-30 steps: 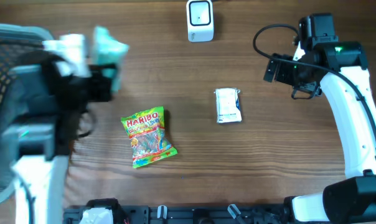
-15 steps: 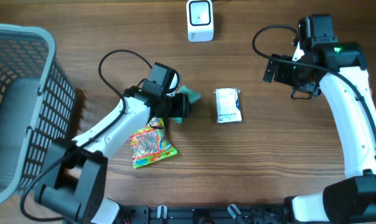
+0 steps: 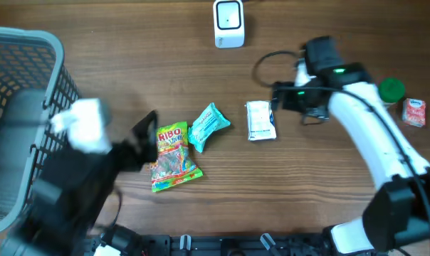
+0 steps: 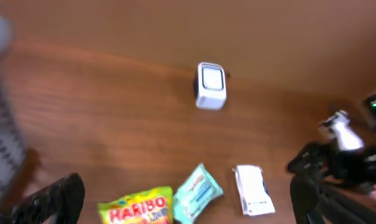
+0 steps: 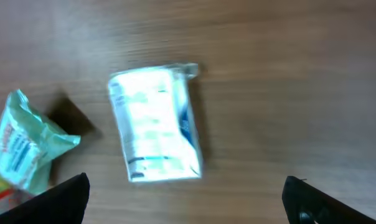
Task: Scan the item barcode
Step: 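Move mint-green Zappy wipes from basket beside Haribo bag with left gripper, then regrasp the white wipes pack with the right gripper and lift it to the scanner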
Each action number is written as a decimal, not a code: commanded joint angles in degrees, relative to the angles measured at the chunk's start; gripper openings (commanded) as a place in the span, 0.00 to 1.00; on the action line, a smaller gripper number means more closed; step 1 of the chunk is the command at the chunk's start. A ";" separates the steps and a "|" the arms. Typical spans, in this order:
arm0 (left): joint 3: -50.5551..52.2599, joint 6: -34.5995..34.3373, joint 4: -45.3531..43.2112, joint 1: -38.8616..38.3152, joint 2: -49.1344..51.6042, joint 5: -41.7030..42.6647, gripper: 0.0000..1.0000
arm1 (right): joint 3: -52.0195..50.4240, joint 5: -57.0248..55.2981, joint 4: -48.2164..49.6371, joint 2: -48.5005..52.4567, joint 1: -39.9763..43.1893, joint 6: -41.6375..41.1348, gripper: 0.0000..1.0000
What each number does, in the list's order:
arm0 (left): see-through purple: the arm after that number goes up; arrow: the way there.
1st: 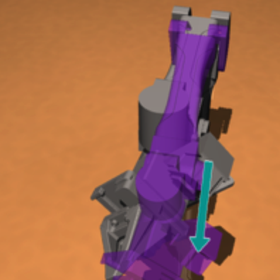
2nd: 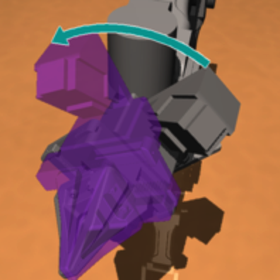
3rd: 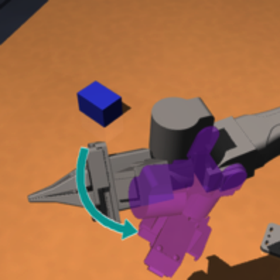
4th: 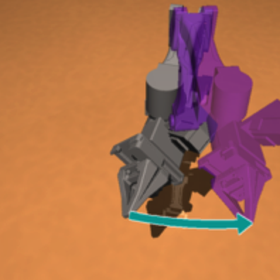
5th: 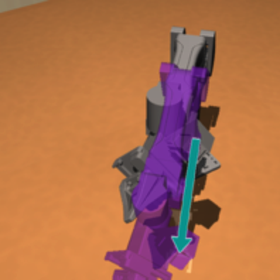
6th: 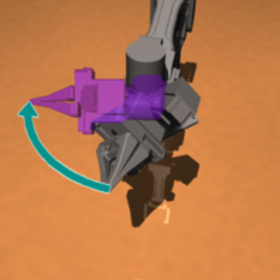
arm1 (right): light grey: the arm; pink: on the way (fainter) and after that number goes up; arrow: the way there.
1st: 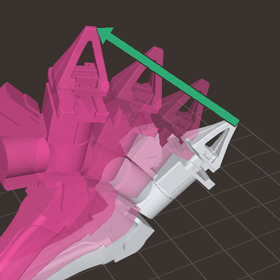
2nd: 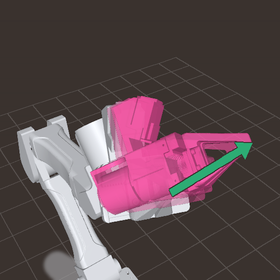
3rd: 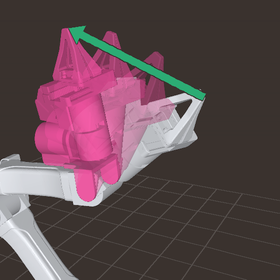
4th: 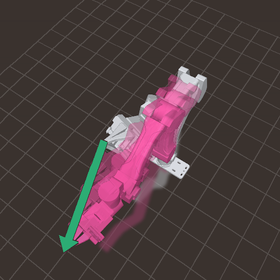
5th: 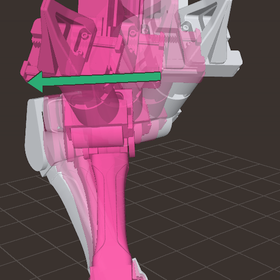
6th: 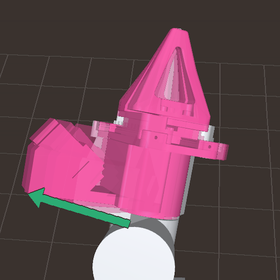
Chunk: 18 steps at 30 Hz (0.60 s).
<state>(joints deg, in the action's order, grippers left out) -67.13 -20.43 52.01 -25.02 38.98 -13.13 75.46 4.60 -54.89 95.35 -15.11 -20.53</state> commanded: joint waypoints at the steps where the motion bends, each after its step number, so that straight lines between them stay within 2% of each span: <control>1: 0.04 0.63 4.81 0.15 -7.58 -4.76 1.00 | -0.20 -8.72 3.04 4.92 -7.34 -3.80 1.00; 8: 0.04 0.66 15.21 0.15 -10.75 -5.01 1.00 | -0.15 -10.93 10.40 13.33 -9.14 -6.64 1.00; 18: 0.04 0.66 15.56 0.15 -10.75 -5.01 1.00 | -0.17 -8.61 11.08 22.82 -9.03 -9.60 1.00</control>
<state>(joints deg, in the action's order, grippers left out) -67.09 -20.27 67.55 -25.02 28.27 -17.32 75.75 -4.19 -42.72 115.61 -24.43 -28.77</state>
